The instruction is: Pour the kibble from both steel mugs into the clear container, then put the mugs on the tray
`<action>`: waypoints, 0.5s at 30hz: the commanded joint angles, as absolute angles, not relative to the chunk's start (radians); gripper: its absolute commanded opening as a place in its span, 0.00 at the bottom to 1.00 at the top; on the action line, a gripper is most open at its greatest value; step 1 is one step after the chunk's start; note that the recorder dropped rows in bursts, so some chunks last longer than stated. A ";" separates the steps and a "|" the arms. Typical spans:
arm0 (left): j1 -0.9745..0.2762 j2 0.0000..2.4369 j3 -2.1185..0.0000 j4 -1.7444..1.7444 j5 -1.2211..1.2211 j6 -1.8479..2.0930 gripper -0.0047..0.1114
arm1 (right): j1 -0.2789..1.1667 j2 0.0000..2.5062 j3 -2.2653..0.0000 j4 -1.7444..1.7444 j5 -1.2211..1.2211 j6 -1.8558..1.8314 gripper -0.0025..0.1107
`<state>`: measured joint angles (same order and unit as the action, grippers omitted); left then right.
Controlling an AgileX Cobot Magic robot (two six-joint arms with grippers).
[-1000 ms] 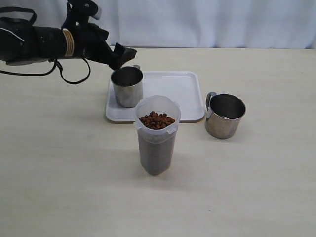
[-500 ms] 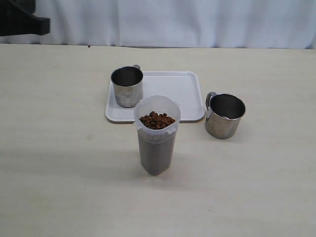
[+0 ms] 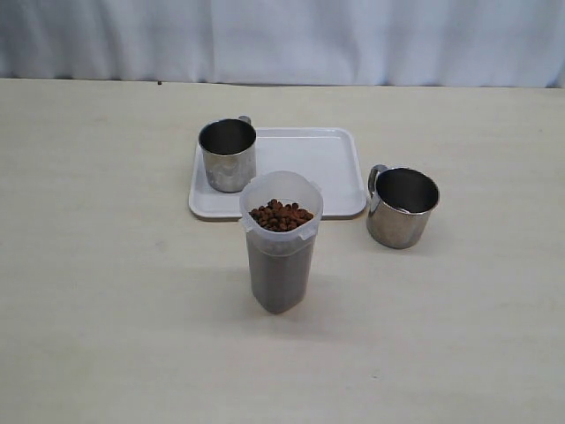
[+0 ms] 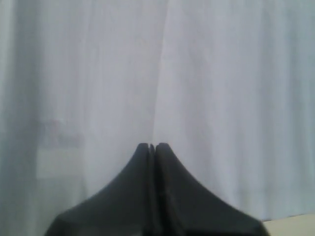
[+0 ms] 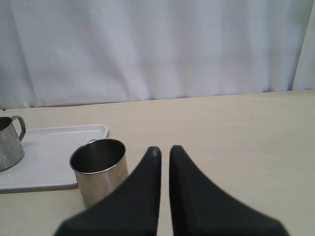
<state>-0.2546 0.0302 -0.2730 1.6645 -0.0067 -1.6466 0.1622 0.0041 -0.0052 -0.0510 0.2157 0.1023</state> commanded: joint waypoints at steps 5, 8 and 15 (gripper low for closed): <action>-0.255 0.000 -0.261 1.663 -0.289 -1.652 0.04 | 0.165 0.000 0.000 -0.048 0.215 0.094 0.06; -0.255 0.000 -0.261 1.663 -0.342 -1.652 0.04 | 0.165 0.000 0.000 -0.048 0.215 0.094 0.06; -0.255 0.000 -0.254 1.651 -0.379 -1.652 0.04 | 0.165 0.000 0.000 -0.048 0.215 0.094 0.06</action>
<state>-0.2546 0.0046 -0.2624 1.6665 -0.3702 -1.6444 0.1622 0.0041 -0.0052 -0.0510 0.2157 0.1023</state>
